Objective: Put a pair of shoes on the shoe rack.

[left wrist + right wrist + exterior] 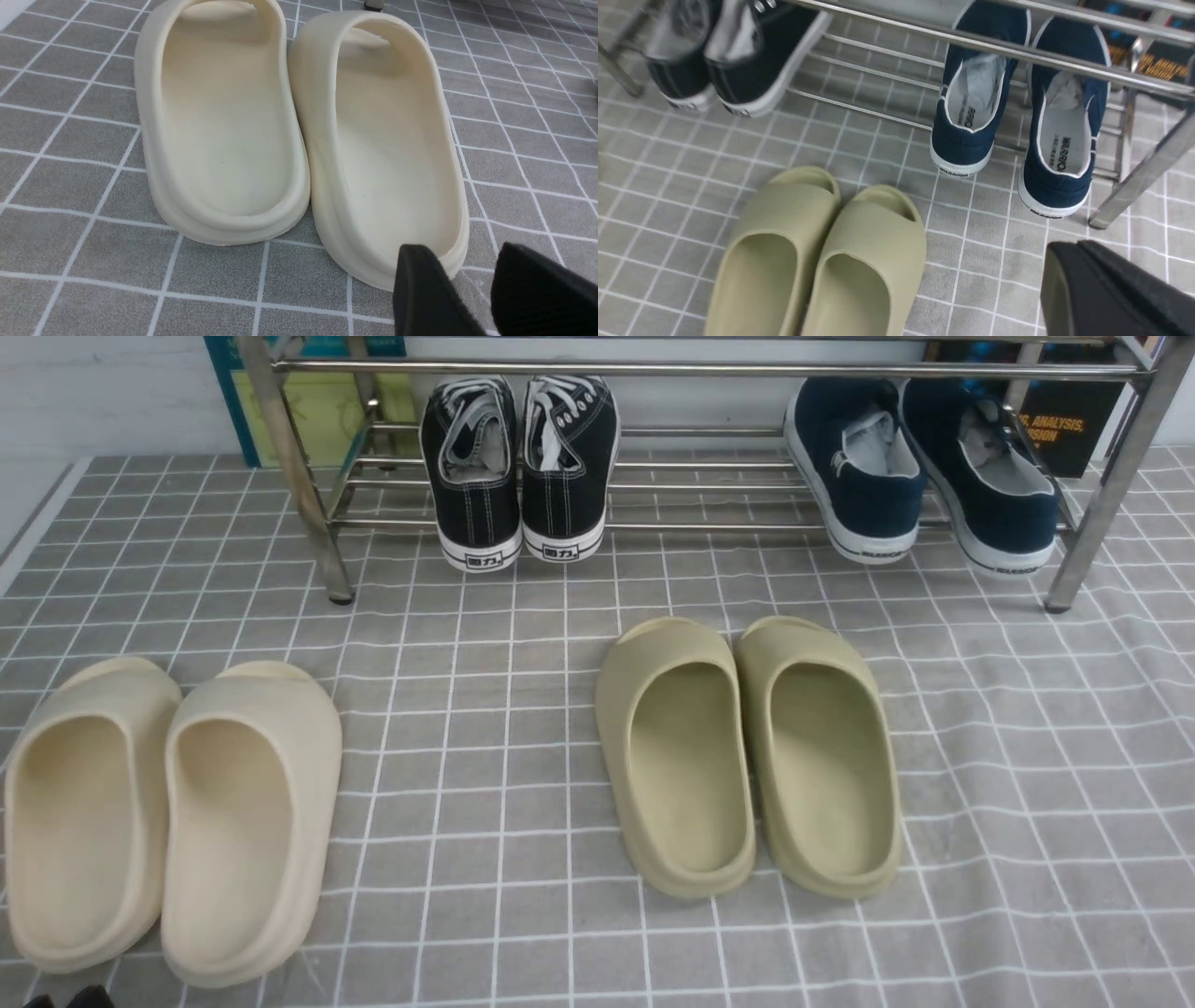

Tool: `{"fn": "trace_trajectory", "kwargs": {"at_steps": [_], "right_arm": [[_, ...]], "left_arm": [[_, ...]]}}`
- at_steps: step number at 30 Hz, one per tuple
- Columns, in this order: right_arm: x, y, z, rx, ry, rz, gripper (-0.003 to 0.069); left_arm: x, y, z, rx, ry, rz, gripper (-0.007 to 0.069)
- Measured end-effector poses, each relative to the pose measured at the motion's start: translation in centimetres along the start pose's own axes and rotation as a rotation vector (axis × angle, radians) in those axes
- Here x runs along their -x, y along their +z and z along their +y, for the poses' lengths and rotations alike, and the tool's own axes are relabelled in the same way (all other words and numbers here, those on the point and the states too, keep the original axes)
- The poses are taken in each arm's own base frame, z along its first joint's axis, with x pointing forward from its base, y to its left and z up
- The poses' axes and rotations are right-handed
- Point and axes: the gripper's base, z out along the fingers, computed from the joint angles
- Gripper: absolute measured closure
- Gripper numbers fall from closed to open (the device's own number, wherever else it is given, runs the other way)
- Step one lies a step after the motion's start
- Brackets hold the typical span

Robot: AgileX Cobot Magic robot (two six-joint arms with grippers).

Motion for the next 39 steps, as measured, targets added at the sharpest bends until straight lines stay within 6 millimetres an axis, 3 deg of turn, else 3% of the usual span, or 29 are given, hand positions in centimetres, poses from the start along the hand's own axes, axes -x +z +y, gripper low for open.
{"fn": "trace_trajectory", "kwargs": {"at_steps": [2,3,7,8,9,13,17,28,39], "right_arm": [[-0.9,-1.3,0.2,-0.005,0.002,-0.036,0.065],[-2.5,-3.1,0.5,-0.014,0.01,-0.095,0.065],[-6.8,-6.7,1.1,-0.028,0.046,-0.218,0.0648],[-7.0,-6.8,1.2,-0.028,0.047,-0.222,0.0648],[-8.5,-7.7,1.4,-0.029,0.051,-0.244,0.0648],[-11.6,-8.9,1.7,-0.029,0.049,-0.256,0.0646],[-13.5,-9.7,1.9,-0.026,0.046,-0.25,0.0644],[-15.6,-10.5,2.4,0.002,0.043,-0.122,0.0636],[-16.0,-10.5,2.3,-0.013,0.028,-0.083,0.063]], "left_arm": [[0.0,0.0,0.0,0.0,0.0,0.0,0.0386],[0.0,0.0,0.0,0.0,0.0,0.0,0.0386],[0.0,0.0,0.0,0.0,0.0,0.0,0.0386],[0.0,0.0,0.0,0.0,0.0,0.0,0.0386],[0.0,0.0,0.0,0.0,0.0,0.0,0.0386],[0.0,0.0,0.0,0.0,0.0,0.0,0.0386],[0.0,0.0,0.0,0.0,0.0,0.0,0.0386],[0.0,0.0,0.0,0.0,0.0,0.0,0.0386],[0.0,0.0,0.0,0.0,0.0,0.0,0.0386]]}}
